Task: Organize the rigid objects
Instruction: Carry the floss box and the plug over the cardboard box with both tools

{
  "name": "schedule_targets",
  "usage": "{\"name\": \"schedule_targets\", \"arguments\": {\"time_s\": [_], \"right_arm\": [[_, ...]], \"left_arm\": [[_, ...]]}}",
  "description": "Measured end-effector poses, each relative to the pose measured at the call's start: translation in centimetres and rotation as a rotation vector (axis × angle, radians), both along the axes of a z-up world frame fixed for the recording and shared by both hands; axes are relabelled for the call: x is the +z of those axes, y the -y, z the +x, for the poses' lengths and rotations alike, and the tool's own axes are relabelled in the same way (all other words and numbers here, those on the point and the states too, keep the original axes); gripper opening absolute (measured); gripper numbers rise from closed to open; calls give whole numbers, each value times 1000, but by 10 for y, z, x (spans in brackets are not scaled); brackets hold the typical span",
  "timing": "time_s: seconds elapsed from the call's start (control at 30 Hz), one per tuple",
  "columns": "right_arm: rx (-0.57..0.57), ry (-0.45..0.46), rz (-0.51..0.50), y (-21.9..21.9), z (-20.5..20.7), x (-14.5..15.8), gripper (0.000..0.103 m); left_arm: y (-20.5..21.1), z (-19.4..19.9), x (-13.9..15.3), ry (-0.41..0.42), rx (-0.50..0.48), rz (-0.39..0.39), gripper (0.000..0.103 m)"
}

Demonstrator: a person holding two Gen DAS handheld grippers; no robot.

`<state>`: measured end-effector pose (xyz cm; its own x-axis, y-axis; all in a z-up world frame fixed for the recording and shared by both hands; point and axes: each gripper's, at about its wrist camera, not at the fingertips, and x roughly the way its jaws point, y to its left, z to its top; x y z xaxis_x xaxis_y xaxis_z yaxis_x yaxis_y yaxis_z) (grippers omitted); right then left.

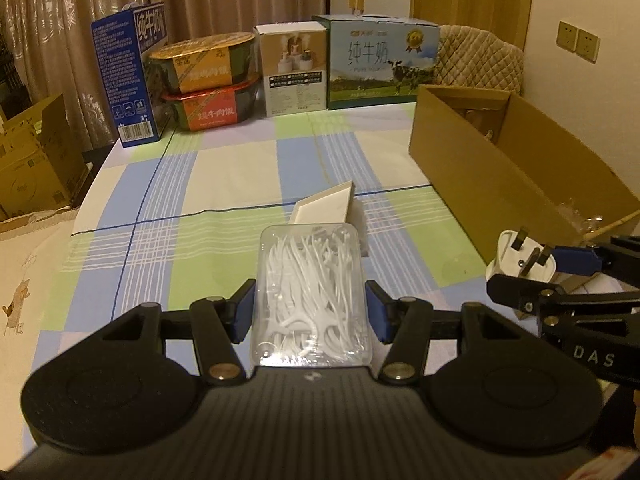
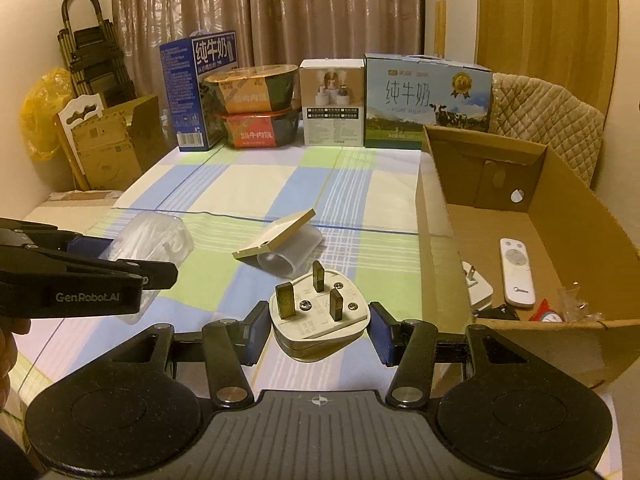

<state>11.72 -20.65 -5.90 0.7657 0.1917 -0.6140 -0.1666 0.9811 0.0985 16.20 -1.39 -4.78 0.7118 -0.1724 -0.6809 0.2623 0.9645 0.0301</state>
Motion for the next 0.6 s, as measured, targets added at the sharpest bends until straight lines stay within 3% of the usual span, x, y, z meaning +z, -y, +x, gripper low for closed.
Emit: {"name": "schedule_targets", "arguments": {"time_s": [0.6], "right_arm": [[-26, 45, -6, 17, -24, 30, 49]], "left_arm": [[30, -20, 25, 39, -56, -8, 52]]}}
